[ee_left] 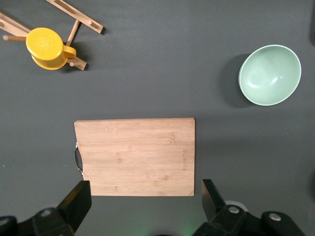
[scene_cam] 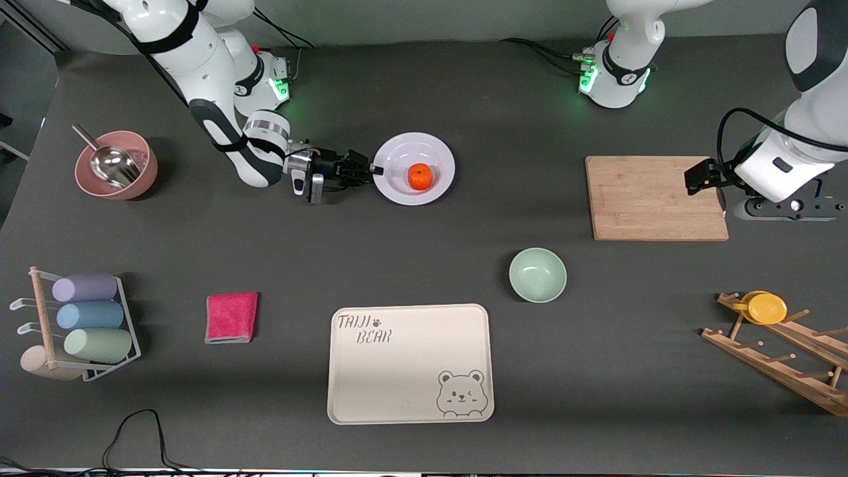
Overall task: Place orange and plate with both arms
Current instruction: 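Lift the plate with the right gripper and carry it over the bear tray, then lower the plate onto the bear tray with the right gripper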
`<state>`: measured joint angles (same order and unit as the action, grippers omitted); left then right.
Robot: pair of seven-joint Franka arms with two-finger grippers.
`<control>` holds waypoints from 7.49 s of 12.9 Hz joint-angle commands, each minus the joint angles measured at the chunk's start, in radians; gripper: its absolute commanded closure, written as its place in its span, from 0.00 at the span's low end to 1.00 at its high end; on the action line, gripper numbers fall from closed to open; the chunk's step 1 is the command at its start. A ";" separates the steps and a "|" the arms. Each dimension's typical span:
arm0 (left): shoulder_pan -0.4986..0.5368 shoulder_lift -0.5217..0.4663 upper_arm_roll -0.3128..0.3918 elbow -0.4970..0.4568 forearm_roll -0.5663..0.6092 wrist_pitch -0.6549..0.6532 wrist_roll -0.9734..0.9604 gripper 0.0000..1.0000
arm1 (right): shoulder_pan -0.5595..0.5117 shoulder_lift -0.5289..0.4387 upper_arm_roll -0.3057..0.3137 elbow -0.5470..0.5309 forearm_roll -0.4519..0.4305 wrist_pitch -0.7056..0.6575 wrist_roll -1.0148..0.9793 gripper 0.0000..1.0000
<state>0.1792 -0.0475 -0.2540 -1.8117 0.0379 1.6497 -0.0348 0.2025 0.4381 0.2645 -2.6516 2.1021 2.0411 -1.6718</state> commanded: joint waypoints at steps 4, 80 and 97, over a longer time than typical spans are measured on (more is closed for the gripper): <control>0.002 -0.029 0.007 -0.037 -0.013 0.015 0.027 0.00 | 0.009 0.025 0.004 0.016 0.035 0.004 -0.046 0.92; 0.055 -0.064 0.036 -0.132 -0.016 0.076 0.168 0.00 | -0.100 0.781 -0.045 1.536 -0.608 0.189 0.833 1.00; 0.068 -0.063 0.038 -0.133 -0.030 0.076 0.168 0.00 | -0.133 0.682 -0.105 1.426 -0.620 0.154 0.865 0.51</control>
<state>0.2263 -0.0904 -0.2139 -1.9271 0.0209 1.7087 0.1125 0.0630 1.1574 0.1716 -1.1695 1.4751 2.1961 -0.8124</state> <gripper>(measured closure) 0.000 0.511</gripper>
